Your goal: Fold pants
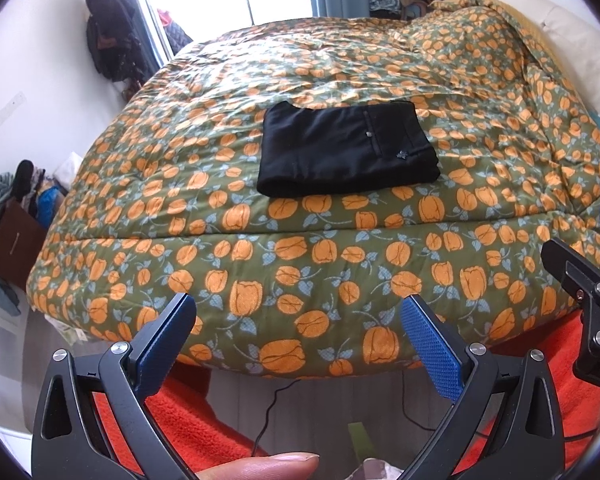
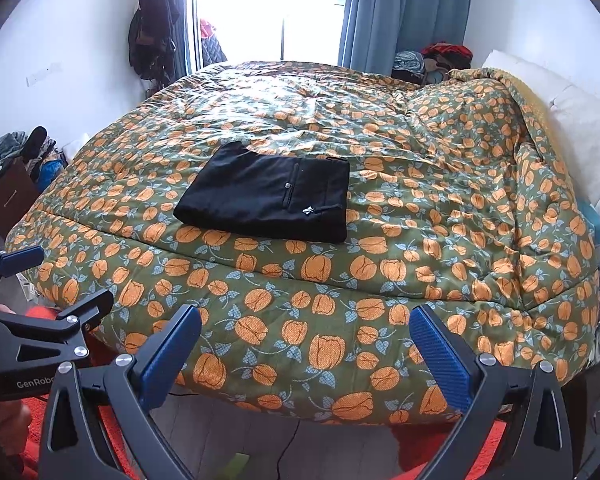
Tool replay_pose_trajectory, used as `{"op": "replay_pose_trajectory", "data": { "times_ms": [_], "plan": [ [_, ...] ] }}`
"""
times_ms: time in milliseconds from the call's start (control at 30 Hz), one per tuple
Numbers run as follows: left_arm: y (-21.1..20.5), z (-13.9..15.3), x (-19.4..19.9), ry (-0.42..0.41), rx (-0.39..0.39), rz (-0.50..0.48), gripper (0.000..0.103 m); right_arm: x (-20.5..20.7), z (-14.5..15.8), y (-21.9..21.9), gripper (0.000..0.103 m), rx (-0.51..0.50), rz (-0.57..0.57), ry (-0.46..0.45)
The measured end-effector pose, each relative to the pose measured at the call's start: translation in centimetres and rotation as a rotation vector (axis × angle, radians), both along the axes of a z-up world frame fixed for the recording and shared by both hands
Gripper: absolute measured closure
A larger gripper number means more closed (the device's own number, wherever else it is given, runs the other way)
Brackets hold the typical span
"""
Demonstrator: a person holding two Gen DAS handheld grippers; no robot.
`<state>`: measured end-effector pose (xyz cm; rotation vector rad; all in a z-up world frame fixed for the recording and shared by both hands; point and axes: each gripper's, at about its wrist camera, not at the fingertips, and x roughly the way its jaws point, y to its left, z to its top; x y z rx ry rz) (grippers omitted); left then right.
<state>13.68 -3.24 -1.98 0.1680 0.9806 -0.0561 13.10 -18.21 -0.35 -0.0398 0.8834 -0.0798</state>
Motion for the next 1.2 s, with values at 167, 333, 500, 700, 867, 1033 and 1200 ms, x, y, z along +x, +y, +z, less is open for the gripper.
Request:
{"op": "replay_pose_trajectory", "data": {
  "times_ms": [167,333,500,700,867,1033,1200],
  "plan": [
    [-0.3,-0.2,0.3,0.002,0.001,-0.001,0.001,0.4,0.0,0.1,0.0,-0.017,-0.003,-0.007],
    [-0.4,0.0,1.0,-0.011,0.003,0.012,0.001,0.7,-0.2,0.1,0.001,-0.017,-0.014,-0.013],
    [-0.4,0.3,1.3,-0.03,0.012,0.025,0.001,1.0,-0.6,-0.1,0.001,-0.013,-0.018,-0.01],
    [-0.2,0.1,1.7,-0.03,0.019,0.037,0.001,1.6,-0.8,-0.1,0.0,-0.007,-0.023,-0.008],
    [-0.1,0.1,2.1,-0.035,0.019,0.052,0.001,2.1,-0.6,0.1,0.0,0.013,-0.022,-0.016],
    [0.0,0.1,2.5,-0.038,0.021,0.07,0.001,2.6,-0.5,0.1,0.0,0.046,-0.026,-0.018],
    [0.3,-0.2,2.8,-0.033,0.023,0.08,0.001,3.0,-0.7,0.4,0.001,0.061,-0.021,-0.007]
  ]
}}
